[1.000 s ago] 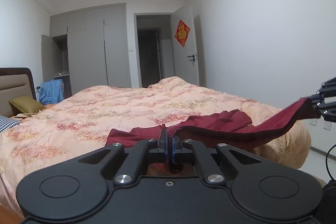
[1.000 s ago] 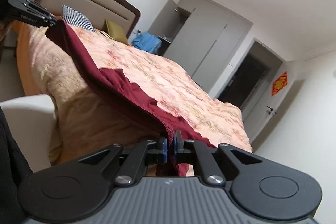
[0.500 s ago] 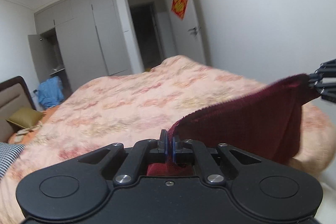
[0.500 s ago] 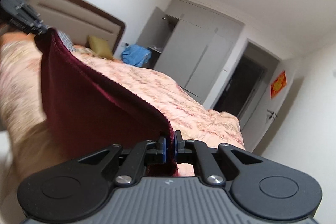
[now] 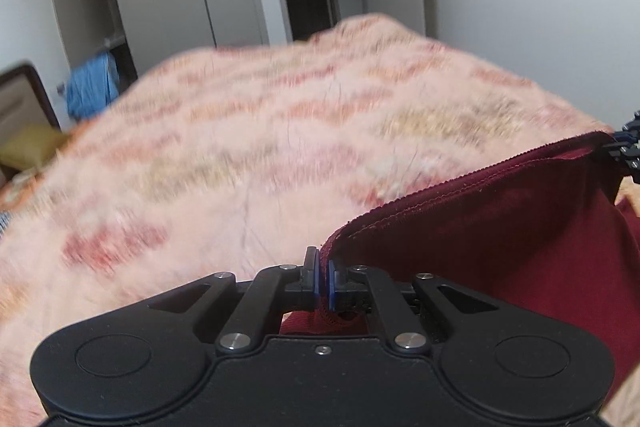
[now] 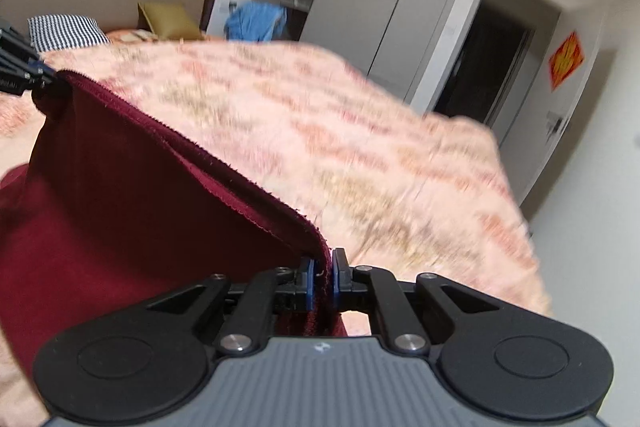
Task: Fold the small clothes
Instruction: 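Lift the hem with both grippers and fold it over toward the collar, then lower the hem onto the sweater and open both grippers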
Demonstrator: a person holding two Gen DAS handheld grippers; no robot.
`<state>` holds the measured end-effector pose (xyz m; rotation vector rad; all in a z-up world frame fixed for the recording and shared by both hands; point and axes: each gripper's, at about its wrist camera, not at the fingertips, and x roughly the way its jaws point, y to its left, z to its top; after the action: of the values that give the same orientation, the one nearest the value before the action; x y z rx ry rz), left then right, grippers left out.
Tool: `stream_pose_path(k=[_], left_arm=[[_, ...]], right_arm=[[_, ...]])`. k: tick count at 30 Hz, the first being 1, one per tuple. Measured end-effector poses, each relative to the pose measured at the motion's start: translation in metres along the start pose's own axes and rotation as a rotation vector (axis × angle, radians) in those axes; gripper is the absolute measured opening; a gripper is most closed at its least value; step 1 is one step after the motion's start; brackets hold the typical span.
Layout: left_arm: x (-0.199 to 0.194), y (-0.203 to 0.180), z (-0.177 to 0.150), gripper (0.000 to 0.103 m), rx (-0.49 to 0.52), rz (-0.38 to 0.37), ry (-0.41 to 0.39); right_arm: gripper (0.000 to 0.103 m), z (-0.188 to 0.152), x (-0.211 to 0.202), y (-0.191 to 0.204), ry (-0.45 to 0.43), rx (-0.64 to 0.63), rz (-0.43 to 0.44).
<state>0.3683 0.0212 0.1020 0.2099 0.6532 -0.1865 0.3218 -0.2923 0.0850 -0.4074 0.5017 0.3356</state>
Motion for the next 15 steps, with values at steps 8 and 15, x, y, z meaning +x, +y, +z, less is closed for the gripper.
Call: stream_pose_path(k=[8,15], left_arm=[[0.084,0.018,-0.015,0.004,-0.053,-0.050,0.098],[0.119,0.025,-0.021,0.011,-0.134,-0.089,0.156]], right_arm=[[0.009,-0.027,0.080,-0.003,0.104,0.022,0.074],[0.014,-0.029,0.118,-0.020,0.127,0.079,0.128]])
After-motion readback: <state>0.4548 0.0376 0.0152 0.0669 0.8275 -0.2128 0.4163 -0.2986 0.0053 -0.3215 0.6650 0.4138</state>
